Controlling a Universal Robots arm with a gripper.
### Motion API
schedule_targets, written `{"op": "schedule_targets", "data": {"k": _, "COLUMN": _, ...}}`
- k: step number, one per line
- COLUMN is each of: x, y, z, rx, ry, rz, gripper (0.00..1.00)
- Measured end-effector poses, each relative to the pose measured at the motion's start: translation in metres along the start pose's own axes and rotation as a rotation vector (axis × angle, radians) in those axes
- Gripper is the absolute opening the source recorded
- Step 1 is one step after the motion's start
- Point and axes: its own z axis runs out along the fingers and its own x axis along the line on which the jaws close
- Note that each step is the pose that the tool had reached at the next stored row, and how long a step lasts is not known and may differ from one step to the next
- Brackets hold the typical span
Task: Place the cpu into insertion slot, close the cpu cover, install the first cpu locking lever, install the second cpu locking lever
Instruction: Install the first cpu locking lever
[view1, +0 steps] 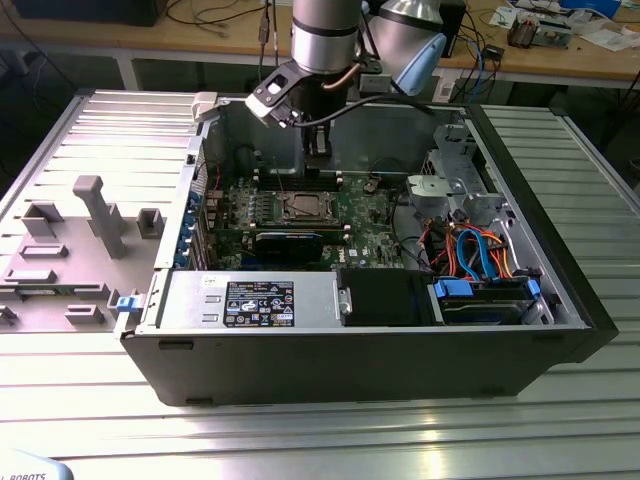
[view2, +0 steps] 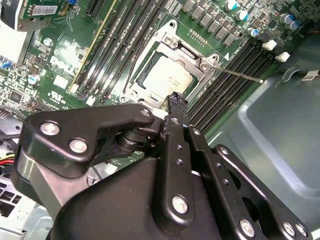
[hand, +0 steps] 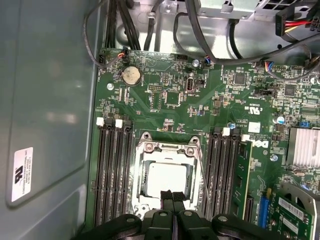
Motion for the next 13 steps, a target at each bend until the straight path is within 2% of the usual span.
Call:
{"op": "schedule_targets", "data": {"k": 5, "x": 0.0000, "y": -0.0002, "z": -0.0107, "rx": -0.0001, "ry": 0.0001, "rz": 0.002, "gripper": 0.11}}
{"op": "schedule_targets", "data": {"k": 13, "x": 0.0000, "y": -0.0002, "z": -0.0123, "rx": 0.0000, "ry": -0.0006, "rz": 0.002, "gripper": 0.11}}
